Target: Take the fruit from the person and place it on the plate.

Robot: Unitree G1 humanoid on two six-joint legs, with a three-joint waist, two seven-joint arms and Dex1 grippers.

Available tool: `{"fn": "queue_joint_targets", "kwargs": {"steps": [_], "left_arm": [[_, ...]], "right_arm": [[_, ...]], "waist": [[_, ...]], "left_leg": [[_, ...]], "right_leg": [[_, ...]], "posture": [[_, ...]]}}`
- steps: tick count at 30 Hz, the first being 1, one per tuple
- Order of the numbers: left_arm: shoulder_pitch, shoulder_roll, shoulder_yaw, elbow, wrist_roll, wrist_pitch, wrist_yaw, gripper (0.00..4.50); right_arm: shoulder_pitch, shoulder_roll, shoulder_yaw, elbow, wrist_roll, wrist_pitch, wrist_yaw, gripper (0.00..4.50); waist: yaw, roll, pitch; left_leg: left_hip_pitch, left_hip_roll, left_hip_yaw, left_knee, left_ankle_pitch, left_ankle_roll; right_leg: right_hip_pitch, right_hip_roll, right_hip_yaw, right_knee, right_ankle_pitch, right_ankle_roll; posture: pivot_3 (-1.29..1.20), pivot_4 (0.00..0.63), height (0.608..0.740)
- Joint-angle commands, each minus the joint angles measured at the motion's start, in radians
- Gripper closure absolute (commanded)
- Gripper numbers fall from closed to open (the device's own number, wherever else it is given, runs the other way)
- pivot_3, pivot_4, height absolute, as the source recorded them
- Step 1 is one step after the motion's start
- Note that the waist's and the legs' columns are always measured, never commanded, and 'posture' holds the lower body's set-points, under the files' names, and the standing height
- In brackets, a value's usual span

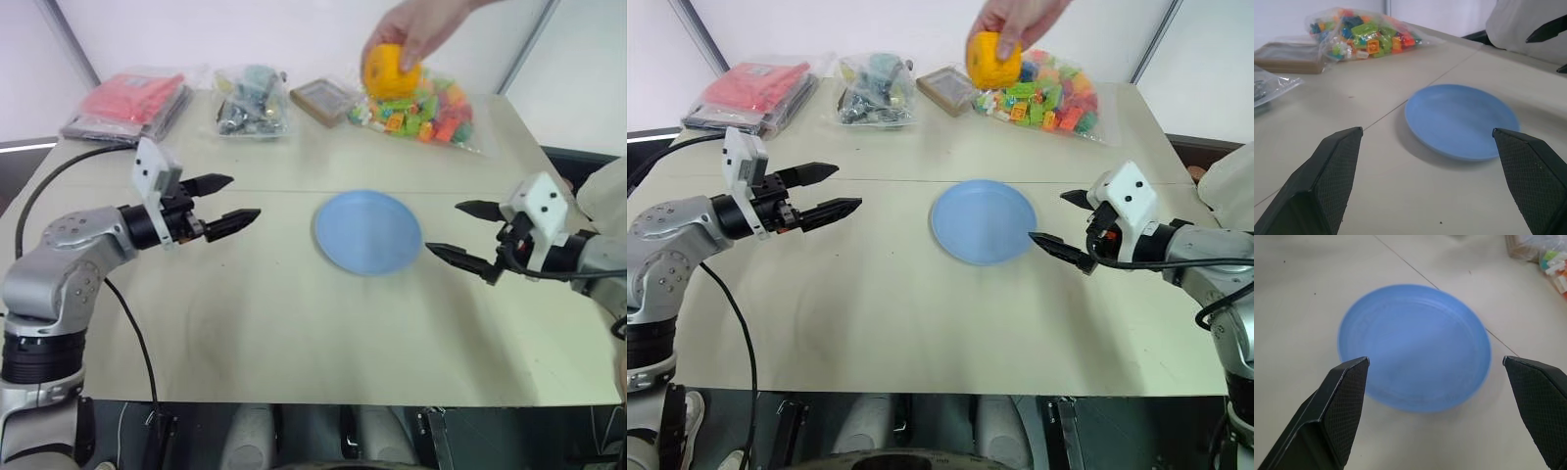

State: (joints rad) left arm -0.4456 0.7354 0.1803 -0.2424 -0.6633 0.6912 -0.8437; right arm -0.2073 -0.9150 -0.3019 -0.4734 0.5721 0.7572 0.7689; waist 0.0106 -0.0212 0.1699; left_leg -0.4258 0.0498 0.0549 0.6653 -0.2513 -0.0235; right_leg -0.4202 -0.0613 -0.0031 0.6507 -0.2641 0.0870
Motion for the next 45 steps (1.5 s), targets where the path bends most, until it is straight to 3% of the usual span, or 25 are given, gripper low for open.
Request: {"fn": "queue_joint_targets", "kwargs": {"steps": [1,7,13,17,45], "left_arm": [[-0.022,0.001,0.009,-0.026,-0.007,-0.013,0.0,0.05],[-0.038,-0.005,0.003,-0.018,-0.002,-0.019,0.001,0.05],[-0.053,-0.008,0.008,-0.026,-0.01,-0.027,-0.011,0.05],[-0.065,-0.012,0.01,-0.032,-0.014,-0.027,-0.009,0.05],[-0.042,-0.021,0.023,-0.075,-0.004,-0.032,0.048,0.05]], "right_arm": [[-0.06,0.034,-0.031,-0.034,0.031,0.011,-0.062,0.0],[-0.241,0.237,-0.017,-0.046,0.114,0.143,-0.316,0.0],[-0.4,0.531,-0.021,-0.037,0.159,0.211,-0.623,0.0],[-0.455,0.618,0.009,-0.027,0.141,0.208,-0.714,0.0],[-0.616,0.701,0.11,0.261,0.031,-0.02,-0.68,0.0]], "waist": [[0.0,0.0,0.0],[-0.005,0.0,0.0],[-0.005,0.0,0.0],[-0.003,0.0,0.0],[-0.025,0.0,0.0]], "left_leg": [[0.0,0.0,0.0,0.0,0.0,0.0],[0.0,0.0,-0.001,0.0,0.0,0.0],[-0.001,0.0,0.0,0.0,0.0,0.0],[-0.001,0.0,0.0,0.0,0.0,0.0],[-0.001,0.0,0.0,-0.002,0.0,0.0]], "right_leg": [[0.0,0.0,0.0,0.0,0.0,0.0],[0.0,0.001,0.0,0.001,0.0,0.0],[-0.002,0.001,0.0,0.002,0.0,0.0],[-0.002,0.0,0.0,0.002,0.0,0.0],[-0.004,0.0,0.0,0.003,0.0,0.0]], "posture": [[0.0,0.15,0.731],[0.0,0.15,0.731],[0.0,0.15,0.731],[0.0,0.15,0.731],[0.0,0.15,0.731]]}}
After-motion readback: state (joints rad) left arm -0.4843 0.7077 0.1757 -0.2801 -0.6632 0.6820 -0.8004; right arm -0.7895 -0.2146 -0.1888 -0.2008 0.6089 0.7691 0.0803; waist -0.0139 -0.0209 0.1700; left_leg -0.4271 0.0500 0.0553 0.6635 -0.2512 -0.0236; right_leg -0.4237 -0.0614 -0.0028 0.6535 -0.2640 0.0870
